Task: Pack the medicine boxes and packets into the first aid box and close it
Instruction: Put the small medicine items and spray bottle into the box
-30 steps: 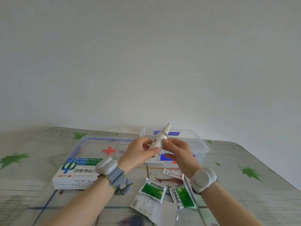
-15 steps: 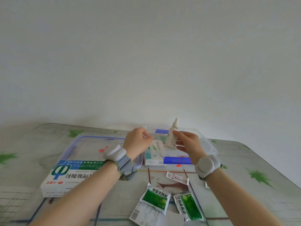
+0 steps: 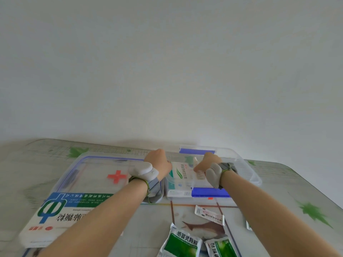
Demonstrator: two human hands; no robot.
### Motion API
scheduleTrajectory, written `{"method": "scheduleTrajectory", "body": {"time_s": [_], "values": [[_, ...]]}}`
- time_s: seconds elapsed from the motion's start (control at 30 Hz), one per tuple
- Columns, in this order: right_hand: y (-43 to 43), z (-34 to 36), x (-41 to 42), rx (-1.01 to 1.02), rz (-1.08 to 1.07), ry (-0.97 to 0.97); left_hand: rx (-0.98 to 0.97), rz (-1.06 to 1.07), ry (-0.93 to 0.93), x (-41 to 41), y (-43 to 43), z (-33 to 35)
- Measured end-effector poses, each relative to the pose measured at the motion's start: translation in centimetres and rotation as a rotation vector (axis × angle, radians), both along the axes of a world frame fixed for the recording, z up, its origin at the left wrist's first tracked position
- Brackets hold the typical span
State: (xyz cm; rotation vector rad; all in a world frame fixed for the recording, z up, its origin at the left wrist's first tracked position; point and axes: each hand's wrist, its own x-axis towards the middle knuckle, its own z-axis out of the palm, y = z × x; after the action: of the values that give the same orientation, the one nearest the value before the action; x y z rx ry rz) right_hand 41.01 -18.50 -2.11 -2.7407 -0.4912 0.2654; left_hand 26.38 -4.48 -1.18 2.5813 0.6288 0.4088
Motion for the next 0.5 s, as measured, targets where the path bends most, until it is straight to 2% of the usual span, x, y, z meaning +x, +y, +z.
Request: {"method": "scheduleTrajectory", "body": {"time_s": [0.2,0.5], "values": [[0.8,-1.9,1.4,-0.114,0.04,0.057,-0.072,-0.008,-0.03,0.5,-0.1,0.0],[1.3,-2.2,2.1,-0.163,0.049,0.073,-0.076,-0.006,-0.052,0.2,0.0,-0.2]]}}
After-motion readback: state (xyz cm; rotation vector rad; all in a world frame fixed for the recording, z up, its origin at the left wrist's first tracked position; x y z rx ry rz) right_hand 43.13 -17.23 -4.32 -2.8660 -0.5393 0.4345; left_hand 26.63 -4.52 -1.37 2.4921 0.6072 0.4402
